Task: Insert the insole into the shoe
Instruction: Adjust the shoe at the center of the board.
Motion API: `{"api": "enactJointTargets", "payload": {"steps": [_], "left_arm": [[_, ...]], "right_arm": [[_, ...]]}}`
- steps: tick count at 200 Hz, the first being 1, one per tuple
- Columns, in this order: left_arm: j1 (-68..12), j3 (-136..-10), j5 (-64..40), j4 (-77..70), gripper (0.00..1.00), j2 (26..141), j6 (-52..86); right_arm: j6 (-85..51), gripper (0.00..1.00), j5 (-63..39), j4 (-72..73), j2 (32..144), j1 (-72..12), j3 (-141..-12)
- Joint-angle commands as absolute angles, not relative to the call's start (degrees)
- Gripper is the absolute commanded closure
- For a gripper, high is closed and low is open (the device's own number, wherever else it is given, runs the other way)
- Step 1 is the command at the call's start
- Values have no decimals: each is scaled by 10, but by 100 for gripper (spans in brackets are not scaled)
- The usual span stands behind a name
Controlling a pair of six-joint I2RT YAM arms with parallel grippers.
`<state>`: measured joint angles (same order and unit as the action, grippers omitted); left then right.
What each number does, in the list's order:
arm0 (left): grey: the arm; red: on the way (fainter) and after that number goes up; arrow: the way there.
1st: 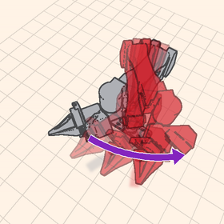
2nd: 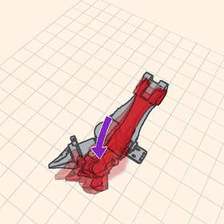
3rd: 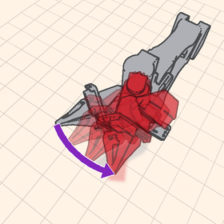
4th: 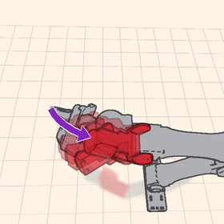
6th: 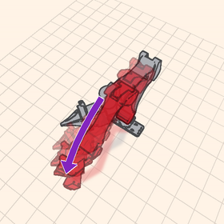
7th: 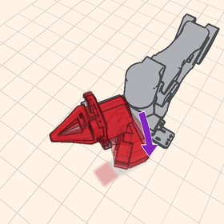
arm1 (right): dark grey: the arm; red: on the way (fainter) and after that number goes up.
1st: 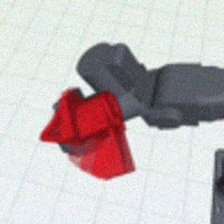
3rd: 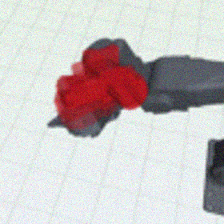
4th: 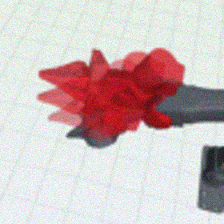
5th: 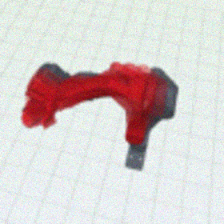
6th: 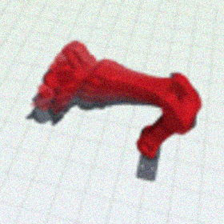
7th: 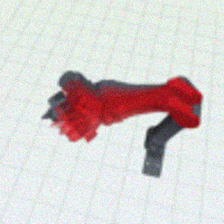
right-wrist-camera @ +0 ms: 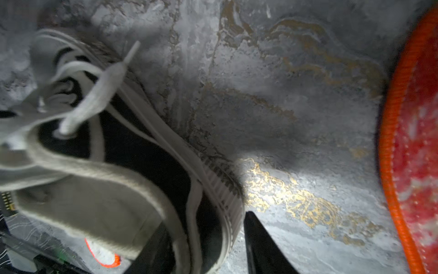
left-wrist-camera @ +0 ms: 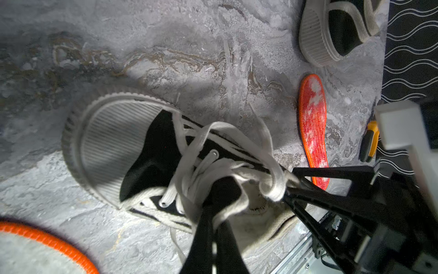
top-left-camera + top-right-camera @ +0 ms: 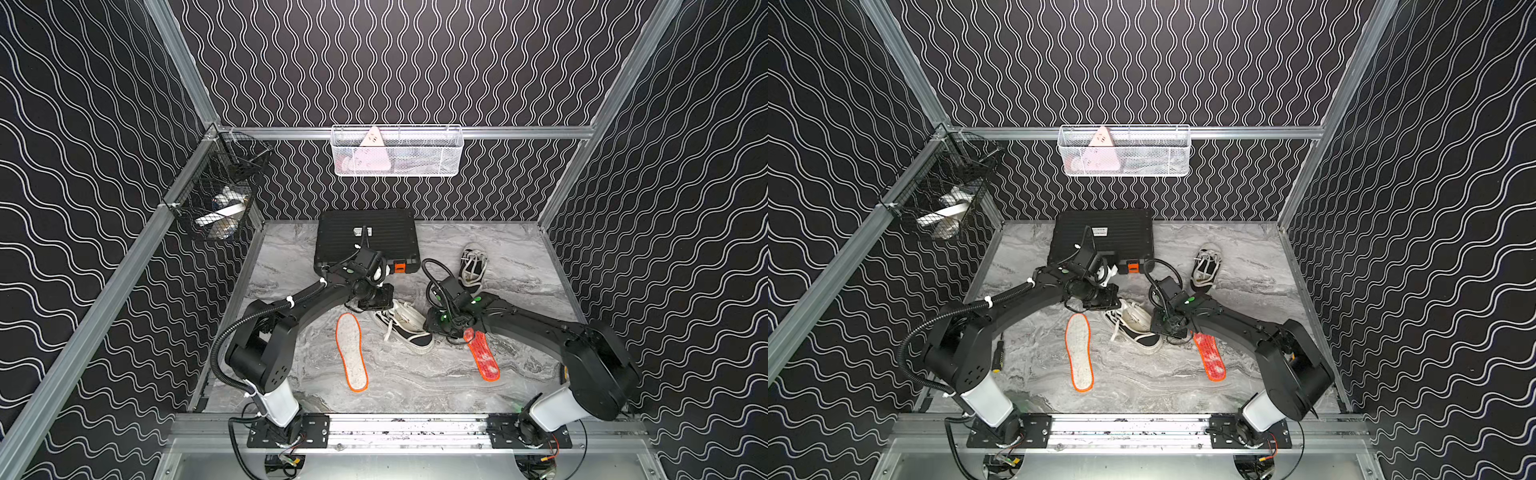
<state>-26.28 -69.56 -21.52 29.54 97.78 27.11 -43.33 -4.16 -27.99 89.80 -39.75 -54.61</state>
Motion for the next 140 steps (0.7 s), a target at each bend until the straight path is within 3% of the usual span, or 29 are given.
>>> {"api": "enactJointTargets", "payload": {"steps": [1,34,92,140], "left_arm": [[-261,-703,-203,299,100,974,280],[-231,-721,-220,322,100,1004,244],[-229,-711,-192,309,100,1029,194],[-248,-768,-210,355,60,1003,211]], "right_arm": [[-446,68,-37,-327,904,-399,-547],[-428,80,-19,-331,888,-389,-534],[-361,77,-11,-292,900,-370,-520],[-352,58,-60,-324,897,-370,-610]]}}
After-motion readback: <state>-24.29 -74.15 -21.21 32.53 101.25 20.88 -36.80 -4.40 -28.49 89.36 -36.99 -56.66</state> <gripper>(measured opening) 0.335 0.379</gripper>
